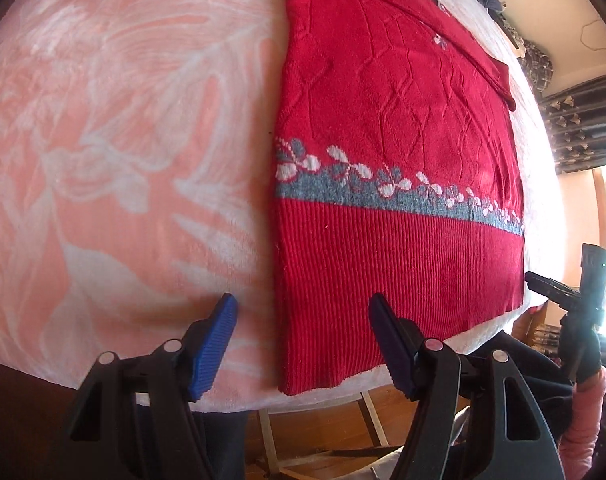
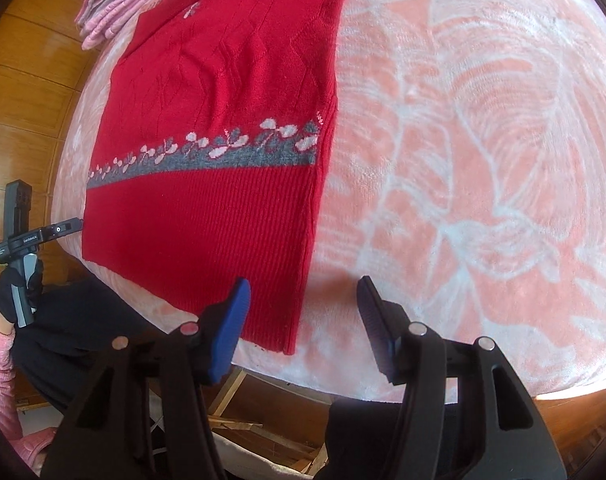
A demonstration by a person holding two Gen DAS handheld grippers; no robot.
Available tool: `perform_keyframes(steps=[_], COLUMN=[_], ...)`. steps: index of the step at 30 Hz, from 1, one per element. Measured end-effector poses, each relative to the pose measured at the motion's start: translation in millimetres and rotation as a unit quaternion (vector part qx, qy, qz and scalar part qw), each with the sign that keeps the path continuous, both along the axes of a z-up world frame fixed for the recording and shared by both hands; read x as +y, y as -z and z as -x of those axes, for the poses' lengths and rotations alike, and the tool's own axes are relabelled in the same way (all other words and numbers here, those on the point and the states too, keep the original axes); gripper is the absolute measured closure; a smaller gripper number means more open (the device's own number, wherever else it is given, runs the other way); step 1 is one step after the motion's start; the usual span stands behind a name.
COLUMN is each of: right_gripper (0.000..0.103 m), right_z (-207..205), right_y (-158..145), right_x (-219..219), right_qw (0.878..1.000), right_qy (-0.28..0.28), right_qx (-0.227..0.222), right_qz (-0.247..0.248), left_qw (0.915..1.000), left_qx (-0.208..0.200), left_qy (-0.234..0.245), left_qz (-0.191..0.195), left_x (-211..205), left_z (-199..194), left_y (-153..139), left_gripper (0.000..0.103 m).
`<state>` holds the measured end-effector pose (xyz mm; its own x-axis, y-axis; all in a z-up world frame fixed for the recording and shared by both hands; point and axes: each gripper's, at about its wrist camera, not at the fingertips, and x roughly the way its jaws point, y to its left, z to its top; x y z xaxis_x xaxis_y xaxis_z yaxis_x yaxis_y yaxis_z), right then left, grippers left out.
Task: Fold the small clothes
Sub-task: 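Grasp the red sweater's ribbed hem with both grippers, then lift the hem with both grippers and fold it up toward the collar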
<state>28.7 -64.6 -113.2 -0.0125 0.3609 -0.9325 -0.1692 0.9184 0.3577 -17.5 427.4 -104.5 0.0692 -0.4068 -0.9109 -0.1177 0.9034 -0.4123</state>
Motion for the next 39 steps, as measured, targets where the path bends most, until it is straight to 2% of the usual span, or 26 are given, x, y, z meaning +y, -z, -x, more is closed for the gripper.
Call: perform_keyframes(steps=[4, 10, 13, 15, 18, 19, 20, 21, 22, 24, 28, 39], right_gripper=[0.046, 0.047, 0.051, 0.054, 0.059, 0.06, 0.066, 0.072, 0.076, 0.096, 0.097, 0.097], right_z=[1.6, 7.8, 9.5, 10.3, 11.5, 11.7, 11.8, 12.7, 13.2, 13.1, 12.2, -1.7], right_y=[5.2, 7.8, 7.9, 8.8, 10.5, 11.1, 12.2, 13.7, 14.5, 15.0, 8.6, -39.0], right_x=[5.0, 10.4, 14.5, 16.0, 17.5, 17.8, 18.4, 20.9, 21.6, 20.4, 17.8, -3.2], right_qw=[1.0, 1.0, 1.0, 1.0, 1.0, 1.0, 0.999, 0.999, 0.999, 0.999, 0.998, 0.988], right_qy=[0.001, 0.002, -0.002, -0.006, -0.008, -0.009, -0.011, -0.012, -0.015, -0.013, -0.009, 0.03], right_qx=[0.001, 0.007, 0.006, 0.006, 0.007, 0.009, 0.011, 0.013, 0.012, 0.013, 0.01, -0.038], right_qz=[0.004, -0.01, -0.01, -0.01, -0.014, -0.02, -0.029, -0.032, -0.027, -0.035, -0.057, -0.149], left_qw=[0.9999, 0.9994, 0.999, 0.9988, 0.9981, 0.9977, 0.9973, 0.9969, 0.9964, 0.9954, 0.9944, 0.9822], left_qx=[-0.003, 0.001, 0.001, 0.002, 0.004, 0.007, 0.012, 0.016, 0.02, 0.026, 0.013, -0.083], left_qy=[0.011, 0.02, 0.03, 0.034, 0.032, 0.028, 0.025, 0.022, 0.019, 0.011, 0.012, -0.012], left_qz=[-0.003, 0.027, 0.032, 0.036, 0.053, 0.062, 0.068, 0.073, 0.081, 0.091, 0.104, 0.168], left_x=[-5.1, -15.1, -22.4, -26.4, -26.2, -25.5, -24.5, -23.6, -23.1, -21.1, -22.2, -17.4], left_z=[3.3, 7.6, 8.5, 8.0, 7.3, 7.0, 6.1, 5.2, 5.0, 5.2, 5.1, -15.9], left_y=[3.0, 4.1, 4.3, 4.8, 8.1, 10.2, 12.5, 14.7, 16.9, 19.1, 11.8, -41.3], left_gripper=[0.034, 0.035, 0.036, 0.051, 0.063, 0.072, 0.077, 0.089, 0.094, 0.095, 0.096, 0.096])
